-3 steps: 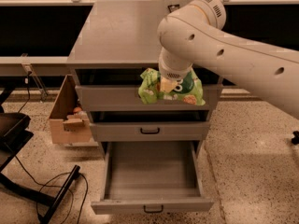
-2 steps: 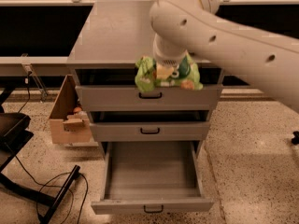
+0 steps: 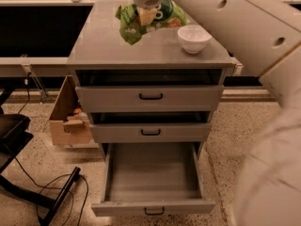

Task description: Pick green rice chip bag from bottom drawer and place on counter

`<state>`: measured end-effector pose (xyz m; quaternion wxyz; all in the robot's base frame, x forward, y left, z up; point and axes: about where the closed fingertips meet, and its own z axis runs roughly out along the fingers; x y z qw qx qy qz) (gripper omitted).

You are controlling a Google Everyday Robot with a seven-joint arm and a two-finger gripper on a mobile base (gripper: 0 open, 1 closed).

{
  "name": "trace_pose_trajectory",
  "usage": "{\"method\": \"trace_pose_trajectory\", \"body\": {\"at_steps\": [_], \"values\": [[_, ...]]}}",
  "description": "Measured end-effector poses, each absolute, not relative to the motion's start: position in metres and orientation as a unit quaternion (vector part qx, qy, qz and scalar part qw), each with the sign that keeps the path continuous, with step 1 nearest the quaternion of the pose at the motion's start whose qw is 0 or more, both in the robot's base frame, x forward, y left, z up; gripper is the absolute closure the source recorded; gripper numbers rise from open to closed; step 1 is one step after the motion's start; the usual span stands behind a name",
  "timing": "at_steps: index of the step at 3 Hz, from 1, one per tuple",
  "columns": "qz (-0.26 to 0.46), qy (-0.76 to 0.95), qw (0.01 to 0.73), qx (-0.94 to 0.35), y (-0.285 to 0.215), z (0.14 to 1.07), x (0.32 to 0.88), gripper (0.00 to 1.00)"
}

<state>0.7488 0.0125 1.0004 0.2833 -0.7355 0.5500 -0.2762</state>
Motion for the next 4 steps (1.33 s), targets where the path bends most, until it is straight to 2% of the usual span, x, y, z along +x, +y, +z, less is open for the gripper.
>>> {"method": "trace_pose_trajectory", "body": {"at_steps": [1, 3, 4], "values": [[-0.289, 0.497, 0.332, -0.748, 0.039, 1.042, 0.784, 1.0], [-0.264, 0.479, 0.359, -0.756, 0.084, 0.992, 0.877, 1.0], [-0.264, 0.487, 0.376, -0.743, 0.08, 0.993, 0.895, 0.86]]}}
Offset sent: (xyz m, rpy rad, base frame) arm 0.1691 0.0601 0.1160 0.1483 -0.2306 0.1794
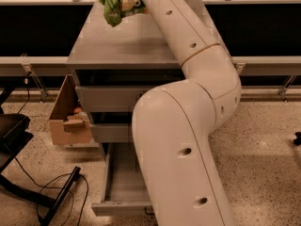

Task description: Pick green rice chip bag from bottom drawer and place on counter

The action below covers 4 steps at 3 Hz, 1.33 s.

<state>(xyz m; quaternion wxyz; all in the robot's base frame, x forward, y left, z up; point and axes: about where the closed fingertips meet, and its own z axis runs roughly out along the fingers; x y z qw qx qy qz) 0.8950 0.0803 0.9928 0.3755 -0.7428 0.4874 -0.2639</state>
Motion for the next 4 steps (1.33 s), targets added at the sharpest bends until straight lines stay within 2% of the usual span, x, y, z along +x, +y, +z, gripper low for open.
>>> {"method": "trace_pose_trajectory", "body": {"at_steps": [1, 3, 4], "values": [[-0.264, 0.487, 0.376, -0.742, 0.08, 0.9944, 0.8947, 0.55], [-0.264, 0.487, 0.376, -0.742, 0.0801, 0.9943, 0.8948, 0.08], [-0.262, 0.488, 0.378, -0.742, 0.0801, 0.9934, 0.8948, 0.0]]}}
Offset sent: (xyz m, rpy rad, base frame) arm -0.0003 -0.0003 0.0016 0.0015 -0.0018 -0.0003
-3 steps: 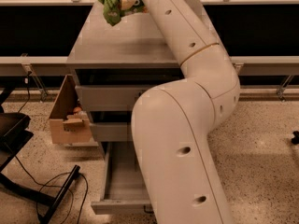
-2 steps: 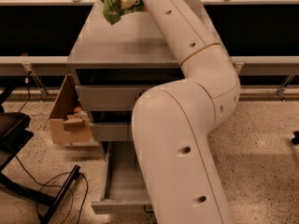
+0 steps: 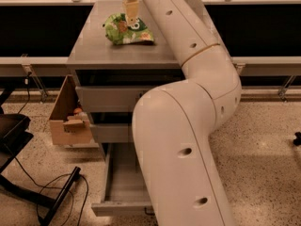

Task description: Pick green rice chip bag from bottom drawer and place on counter

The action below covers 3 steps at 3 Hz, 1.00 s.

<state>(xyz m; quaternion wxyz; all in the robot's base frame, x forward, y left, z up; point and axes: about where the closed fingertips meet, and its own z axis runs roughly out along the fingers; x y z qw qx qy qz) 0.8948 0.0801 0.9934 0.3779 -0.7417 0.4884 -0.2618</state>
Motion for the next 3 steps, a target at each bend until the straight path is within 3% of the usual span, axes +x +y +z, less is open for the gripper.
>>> {"method": "trace_pose_trajectory", "body": {"at_steps": [1, 2, 3], "values": [[-0.261, 0.489, 0.379, -0.741, 0.08, 0.993, 0.895, 0.0], [-0.266, 0.516, 0.402, -0.708, 0.049, 1.022, 0.884, 0.0], [-0.327, 0.542, 0.496, -0.594, -0.045, 1.144, 0.823, 0.0]]}}
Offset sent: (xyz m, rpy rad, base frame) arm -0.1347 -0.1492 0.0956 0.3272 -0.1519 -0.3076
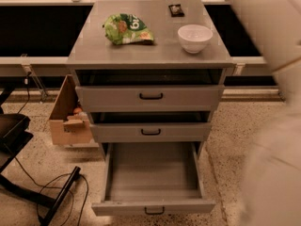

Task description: Pick green rice chip bag from bottom drawer and place on counter

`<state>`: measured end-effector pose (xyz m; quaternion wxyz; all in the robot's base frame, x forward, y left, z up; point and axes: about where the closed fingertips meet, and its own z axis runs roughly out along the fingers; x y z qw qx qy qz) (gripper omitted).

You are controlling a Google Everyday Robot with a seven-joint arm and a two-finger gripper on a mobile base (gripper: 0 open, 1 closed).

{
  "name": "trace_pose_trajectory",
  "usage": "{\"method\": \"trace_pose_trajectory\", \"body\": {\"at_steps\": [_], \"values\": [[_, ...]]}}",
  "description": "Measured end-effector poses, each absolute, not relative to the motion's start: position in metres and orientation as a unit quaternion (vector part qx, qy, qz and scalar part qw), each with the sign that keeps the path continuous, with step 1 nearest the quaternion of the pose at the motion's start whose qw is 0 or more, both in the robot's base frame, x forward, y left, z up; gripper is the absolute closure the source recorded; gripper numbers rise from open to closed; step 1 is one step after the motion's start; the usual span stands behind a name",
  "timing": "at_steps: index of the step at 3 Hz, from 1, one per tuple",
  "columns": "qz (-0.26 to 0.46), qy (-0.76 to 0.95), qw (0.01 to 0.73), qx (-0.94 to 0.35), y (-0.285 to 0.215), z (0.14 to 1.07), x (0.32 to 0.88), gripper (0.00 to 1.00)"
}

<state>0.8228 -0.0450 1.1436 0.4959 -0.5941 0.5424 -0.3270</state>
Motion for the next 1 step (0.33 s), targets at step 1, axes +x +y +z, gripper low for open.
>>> {"method": "trace_pose_trajectory", "body": {"at_steps": [1], "values": [[-0.389, 0.502, 0.569, -0.522, -0.0729, 1.2501, 0.7351, 0.0]]}}
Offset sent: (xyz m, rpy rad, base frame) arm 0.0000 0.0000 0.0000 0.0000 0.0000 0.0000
